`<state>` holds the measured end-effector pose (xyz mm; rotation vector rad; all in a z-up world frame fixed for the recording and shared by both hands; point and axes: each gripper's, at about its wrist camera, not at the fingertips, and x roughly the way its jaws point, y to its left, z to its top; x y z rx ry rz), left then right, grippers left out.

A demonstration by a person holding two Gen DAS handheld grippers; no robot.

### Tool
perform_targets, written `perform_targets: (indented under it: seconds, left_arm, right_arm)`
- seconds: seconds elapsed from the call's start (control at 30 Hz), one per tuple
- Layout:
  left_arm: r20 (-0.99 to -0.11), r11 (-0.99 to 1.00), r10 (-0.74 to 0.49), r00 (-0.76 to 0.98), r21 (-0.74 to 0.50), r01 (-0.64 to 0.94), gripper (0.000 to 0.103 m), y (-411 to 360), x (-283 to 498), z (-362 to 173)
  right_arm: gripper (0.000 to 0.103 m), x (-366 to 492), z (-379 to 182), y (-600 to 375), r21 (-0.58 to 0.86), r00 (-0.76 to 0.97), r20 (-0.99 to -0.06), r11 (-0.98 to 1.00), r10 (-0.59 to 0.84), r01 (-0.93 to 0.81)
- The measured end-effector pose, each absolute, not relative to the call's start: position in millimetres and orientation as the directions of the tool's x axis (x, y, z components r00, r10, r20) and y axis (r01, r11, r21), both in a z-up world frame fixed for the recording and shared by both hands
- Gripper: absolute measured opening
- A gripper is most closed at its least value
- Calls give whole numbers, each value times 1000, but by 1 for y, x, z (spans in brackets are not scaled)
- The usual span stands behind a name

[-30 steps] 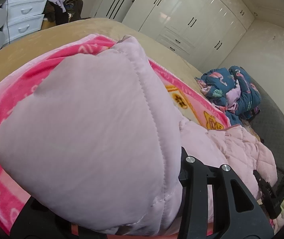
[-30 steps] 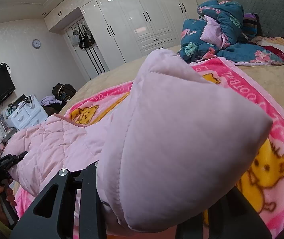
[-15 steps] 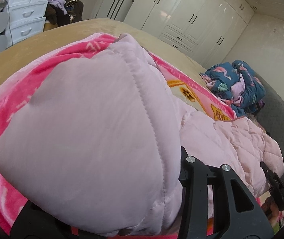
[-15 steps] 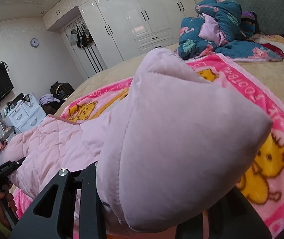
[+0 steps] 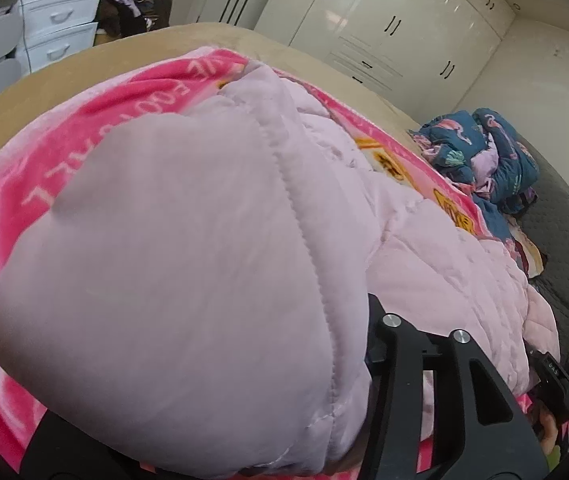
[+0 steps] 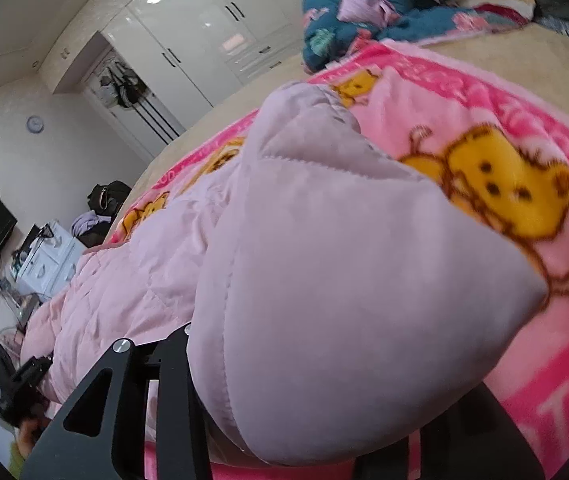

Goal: Fold large clothes

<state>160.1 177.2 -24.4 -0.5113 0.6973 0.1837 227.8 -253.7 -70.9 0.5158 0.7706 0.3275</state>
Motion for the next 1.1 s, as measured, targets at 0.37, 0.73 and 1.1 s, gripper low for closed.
perform_targets:
  seconds: [0.37,0.73,1.1]
  left_arm:
    - [-666,856,-8,746,-391,-340,49,179,154,-33]
    - [-674,849,-8,738,-395,-352,59,182,147,-34]
    - [-706,854,41,707,-343,-391,94,184,118,-19]
  right_arm:
    - [67,224,-80,-266,627,631,-609,779,480,13]
    - [96,202,-65,-264,615,640,-614,788,462,20]
    - [99,192,-60,-270,599,650,-621,800,438,33]
